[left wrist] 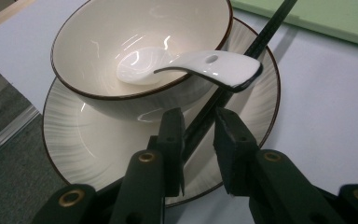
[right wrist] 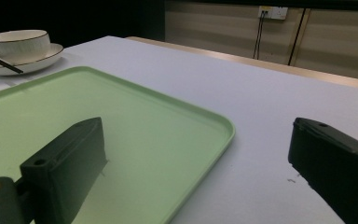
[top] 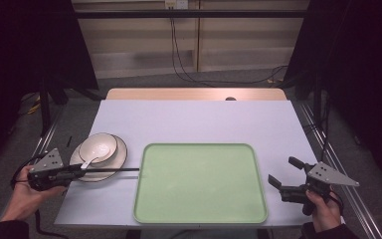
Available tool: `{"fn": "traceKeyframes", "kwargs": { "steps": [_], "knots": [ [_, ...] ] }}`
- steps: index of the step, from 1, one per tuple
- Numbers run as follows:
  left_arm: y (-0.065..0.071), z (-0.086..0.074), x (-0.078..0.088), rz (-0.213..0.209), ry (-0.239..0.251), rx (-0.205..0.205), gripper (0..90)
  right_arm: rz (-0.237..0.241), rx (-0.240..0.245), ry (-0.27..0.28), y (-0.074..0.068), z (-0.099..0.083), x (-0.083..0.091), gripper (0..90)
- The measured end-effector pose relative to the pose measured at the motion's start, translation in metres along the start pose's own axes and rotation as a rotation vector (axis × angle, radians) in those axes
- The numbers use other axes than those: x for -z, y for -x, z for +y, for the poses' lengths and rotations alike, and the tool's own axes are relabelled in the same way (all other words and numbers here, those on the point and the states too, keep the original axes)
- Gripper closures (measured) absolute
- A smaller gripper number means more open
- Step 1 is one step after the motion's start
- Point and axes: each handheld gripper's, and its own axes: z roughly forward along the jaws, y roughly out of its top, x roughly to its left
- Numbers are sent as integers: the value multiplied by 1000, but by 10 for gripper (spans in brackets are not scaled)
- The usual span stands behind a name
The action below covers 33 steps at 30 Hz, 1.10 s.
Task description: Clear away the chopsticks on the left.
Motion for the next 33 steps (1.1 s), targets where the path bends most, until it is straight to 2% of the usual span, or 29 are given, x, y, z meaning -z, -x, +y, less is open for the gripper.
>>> {"fn": "traceKeyframes", "kwargs": {
  "steps": [6,10,11,13,15,16,18,24,25,26,29,32,33],
  "knots": [
    [0,-1,-6,-17,-23,-28,728,1,0,-4,0,0,0,36],
    [0,-1,-9,-18,-27,-29,729,-2,0,-5,0,0,-1,36],
    [1,0,-10,-32,-34,-39,731,-3,-5,-6,0,-1,-1,36],
    [2,1,-12,-24,-38,-45,736,2,-2,-11,0,-1,-1,36],
    [2,3,-13,-39,-38,-48,736,4,-4,-11,0,-1,-1,36],
    [3,4,-13,-40,-55,-57,735,4,-3,-11,0,-1,-1,36],
    [3,4,-15,-49,-47,-54,732,4,-4,-11,0,-1,-1,36],
    [7,7,-20,-80,-70,-90,692,5,-4,-18,-1,-1,-2,36],
    [8,7,-21,-76,-66,-75,696,7,-3,-18,0,-1,-2,36],
    [6,7,-22,-86,-69,-89,717,8,1,-23,0,-1,-2,36],
    [6,8,-24,-103,-78,-97,737,10,2,-23,0,-1,-2,36],
    [5,9,-24,-125,-97,-116,803,8,-1,-24,0,-1,-2,36],
    [5,9,-24,-129,-93,-108,812,10,-1,-27,0,-2,-2,36]
  ]
}}
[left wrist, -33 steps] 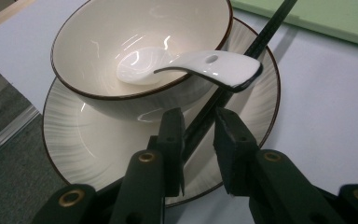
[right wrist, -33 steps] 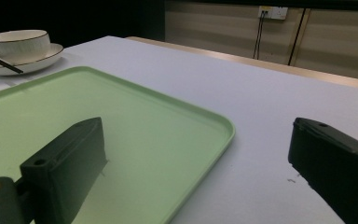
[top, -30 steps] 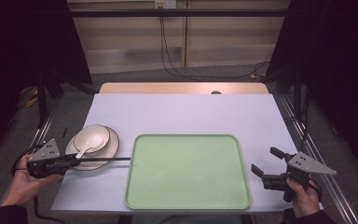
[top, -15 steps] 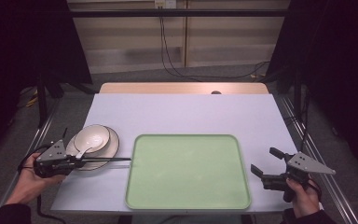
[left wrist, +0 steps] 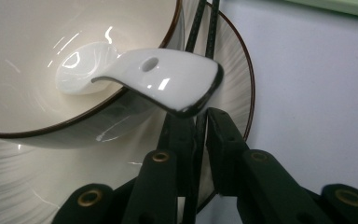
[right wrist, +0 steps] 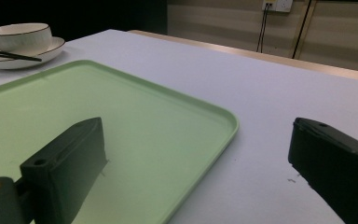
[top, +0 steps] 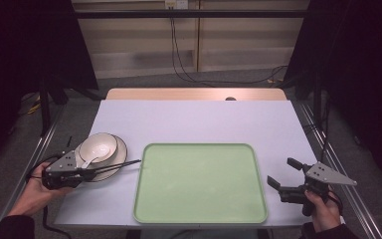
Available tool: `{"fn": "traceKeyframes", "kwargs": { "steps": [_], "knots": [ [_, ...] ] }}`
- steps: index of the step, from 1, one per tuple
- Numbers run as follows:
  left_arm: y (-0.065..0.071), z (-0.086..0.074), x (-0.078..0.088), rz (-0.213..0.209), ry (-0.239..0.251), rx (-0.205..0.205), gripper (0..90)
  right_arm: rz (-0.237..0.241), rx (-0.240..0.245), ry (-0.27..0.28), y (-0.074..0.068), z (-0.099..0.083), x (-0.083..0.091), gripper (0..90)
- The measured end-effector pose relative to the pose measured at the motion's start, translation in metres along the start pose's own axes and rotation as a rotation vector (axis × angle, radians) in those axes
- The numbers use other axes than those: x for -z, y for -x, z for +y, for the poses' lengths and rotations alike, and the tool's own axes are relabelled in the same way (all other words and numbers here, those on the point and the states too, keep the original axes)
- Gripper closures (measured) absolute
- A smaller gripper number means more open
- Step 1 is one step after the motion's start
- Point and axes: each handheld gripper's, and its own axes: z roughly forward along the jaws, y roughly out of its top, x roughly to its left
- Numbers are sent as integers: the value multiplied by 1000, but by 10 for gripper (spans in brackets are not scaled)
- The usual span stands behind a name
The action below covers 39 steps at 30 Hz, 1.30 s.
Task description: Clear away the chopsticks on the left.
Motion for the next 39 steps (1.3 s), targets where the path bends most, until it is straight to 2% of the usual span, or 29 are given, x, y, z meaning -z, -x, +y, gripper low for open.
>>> {"fn": "traceKeyframes", "kwargs": {
  "steps": [1,2,4,6,8,9,10,13,14,18,19,20,23,24,27,29,32,33,35,37,39],
  "knots": [
    [-1,0,1,-2,-11,-9,812,0,0,0,0,0,0,36],
    [-1,0,0,-9,5,-5,819,-1,-1,2,0,0,0,36],
    [-2,0,2,-31,-4,-6,843,-3,0,2,0,0,0,36],
    [0,2,2,-40,21,5,857,-1,-3,-4,0,0,0,36],
    [0,3,4,-44,13,5,857,-1,-3,-4,0,0,0,36],
    [1,3,4,-41,23,22,858,-3,-5,1,0,0,0,36],
    [1,4,6,-42,6,23,858,-3,-3,2,0,0,0,36],
    [4,4,7,-43,35,66,860,-1,-4,3,0,0,0,36],
    [5,4,8,-27,51,77,859,-2,-5,6,0,0,0,36],
    [12,8,15,-53,73,96,860,0,-9,6,0,0,0,36],
    [15,8,16,-50,86,103,860,-1,-5,5,1,0,0,36],
    [17,10,18,-47,79,104,859,2,-8,6,0,0,0,36],
    [23,14,21,-47,102,137,860,4,-9,8,1,0,0,36],
    [24,15,21,-59,107,155,860,3,-8,9,1,0,0,36],
    [28,18,23,-43,142,230,859,2,-7,14,1,0,0,36],
    [32,21,25,-17,154,259,859,-1,-13,15,1,0,0,36],
    [40,26,26,-14,183,301,860,4,-9,15,1,0,0,36],
    [41,27,26,-18,184,302,860,6,-9,13,1,1,0,36],
    [47,30,27,-2,198,327,860,5,-10,15,1,1,0,36],
    [51,32,29,14,209,333,859,5,-11,17,1,0,0,36],
    [57,33,30,53,226,354,859,8,-10,13,1,0,1,36]
  ]
}}
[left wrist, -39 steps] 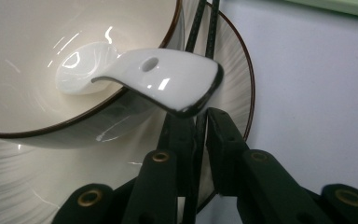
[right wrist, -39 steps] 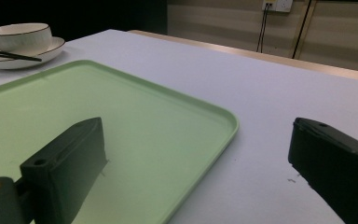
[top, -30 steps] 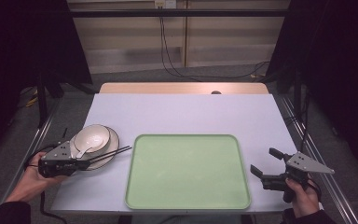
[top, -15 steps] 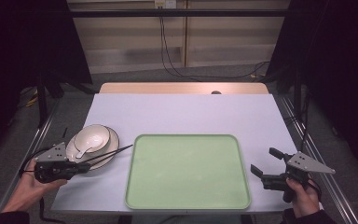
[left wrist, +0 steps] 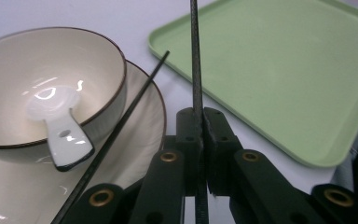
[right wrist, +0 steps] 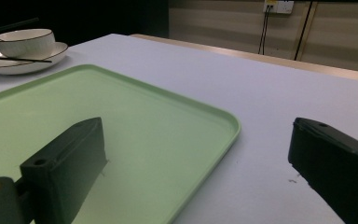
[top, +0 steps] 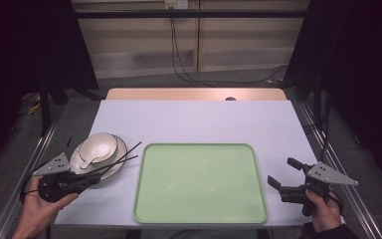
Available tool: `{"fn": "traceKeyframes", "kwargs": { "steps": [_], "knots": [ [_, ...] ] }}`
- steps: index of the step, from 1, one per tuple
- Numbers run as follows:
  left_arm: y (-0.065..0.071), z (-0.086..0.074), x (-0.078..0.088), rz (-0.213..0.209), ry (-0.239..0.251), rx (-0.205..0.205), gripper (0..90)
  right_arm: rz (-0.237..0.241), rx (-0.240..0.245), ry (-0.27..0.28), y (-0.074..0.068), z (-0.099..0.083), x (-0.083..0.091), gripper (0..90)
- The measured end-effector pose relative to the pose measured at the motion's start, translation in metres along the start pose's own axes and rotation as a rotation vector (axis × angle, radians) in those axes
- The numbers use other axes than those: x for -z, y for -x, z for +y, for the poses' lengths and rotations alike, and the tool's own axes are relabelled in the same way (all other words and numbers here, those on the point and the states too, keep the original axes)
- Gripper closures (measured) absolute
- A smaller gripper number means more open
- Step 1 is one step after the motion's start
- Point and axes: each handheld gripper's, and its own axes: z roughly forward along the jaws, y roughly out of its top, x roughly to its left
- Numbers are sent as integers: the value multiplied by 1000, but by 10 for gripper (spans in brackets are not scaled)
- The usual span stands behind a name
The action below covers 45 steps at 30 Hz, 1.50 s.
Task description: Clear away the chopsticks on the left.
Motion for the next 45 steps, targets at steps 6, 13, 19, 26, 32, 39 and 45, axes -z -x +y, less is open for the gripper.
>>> {"fn": "traceKeyframes", "kwargs": {
  "steps": [6,13,19,26,32,39,45],
  "knots": [
    [20,2,1,18,20,50,860,-3,-5,-1,0,0,-1,36],
    [48,8,-8,24,1,93,859,2,-2,-2,-1,0,-1,36],
    [63,15,-22,59,3,124,859,8,3,-4,-1,0,-1,36],
    [75,22,-43,60,-5,173,859,4,-3,-3,-1,0,-1,34],
    [85,26,-62,61,-21,206,859,1,1,-4,-1,0,-1,31],
    [94,25,-89,106,-55,252,859,8,-5,-5,-2,0,-2,31],
    [94,27,-105,145,-83,354,859,7,-5,-7,-2,0,-2,31]
  ]
}}
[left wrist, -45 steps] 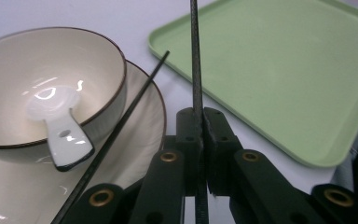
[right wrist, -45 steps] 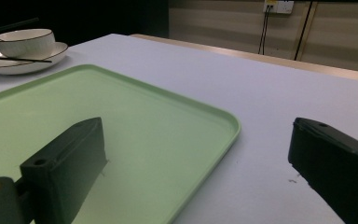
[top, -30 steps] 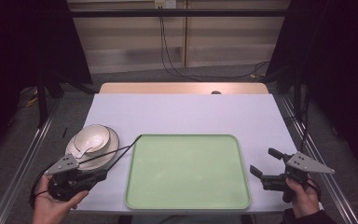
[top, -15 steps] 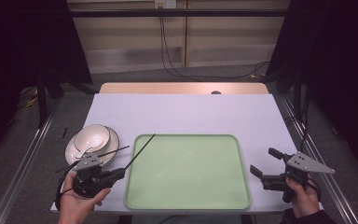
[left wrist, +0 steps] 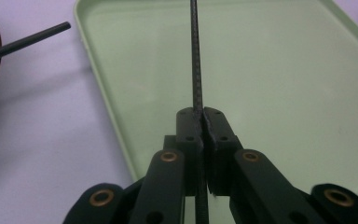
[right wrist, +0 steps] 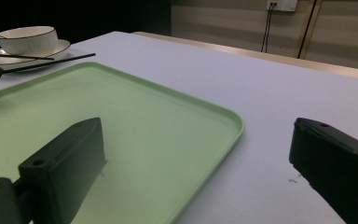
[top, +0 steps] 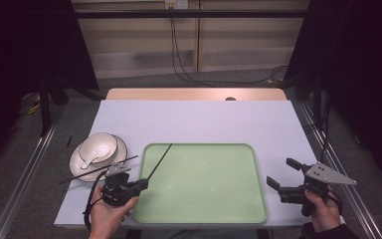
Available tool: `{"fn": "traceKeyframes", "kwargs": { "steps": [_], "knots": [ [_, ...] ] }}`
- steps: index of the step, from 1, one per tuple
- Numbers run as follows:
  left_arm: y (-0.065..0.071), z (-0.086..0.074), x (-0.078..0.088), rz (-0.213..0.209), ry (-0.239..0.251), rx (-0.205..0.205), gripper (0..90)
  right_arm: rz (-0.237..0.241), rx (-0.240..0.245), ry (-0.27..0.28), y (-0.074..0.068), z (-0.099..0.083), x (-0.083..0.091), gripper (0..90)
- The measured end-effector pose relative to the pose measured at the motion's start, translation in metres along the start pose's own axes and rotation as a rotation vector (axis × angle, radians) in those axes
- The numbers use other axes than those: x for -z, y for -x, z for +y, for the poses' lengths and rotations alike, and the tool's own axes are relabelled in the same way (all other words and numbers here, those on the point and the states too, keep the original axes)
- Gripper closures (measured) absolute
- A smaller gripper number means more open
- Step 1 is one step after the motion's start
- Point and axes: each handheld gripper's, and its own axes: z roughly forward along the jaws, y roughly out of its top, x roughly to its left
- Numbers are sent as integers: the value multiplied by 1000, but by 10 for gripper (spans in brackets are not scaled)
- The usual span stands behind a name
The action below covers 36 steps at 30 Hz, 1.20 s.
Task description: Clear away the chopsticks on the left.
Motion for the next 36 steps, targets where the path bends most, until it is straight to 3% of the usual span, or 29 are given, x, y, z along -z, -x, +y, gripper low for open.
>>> {"fn": "traceKeyframes", "kwargs": {
  "steps": [8,18,22,36],
  "knots": [
    [1,-2,-8,91,-15,101,858,2,4,-2,0,0,0,31],
    [11,-2,-29,140,-54,101,859,9,10,-5,0,0,0,32],
    [6,-2,-34,156,-68,104,858,14,8,-7,0,0,0,31],
    [3,-2,-35,135,-77,79,830,16,6,-12,-1,0,-1,32]
  ]
}}
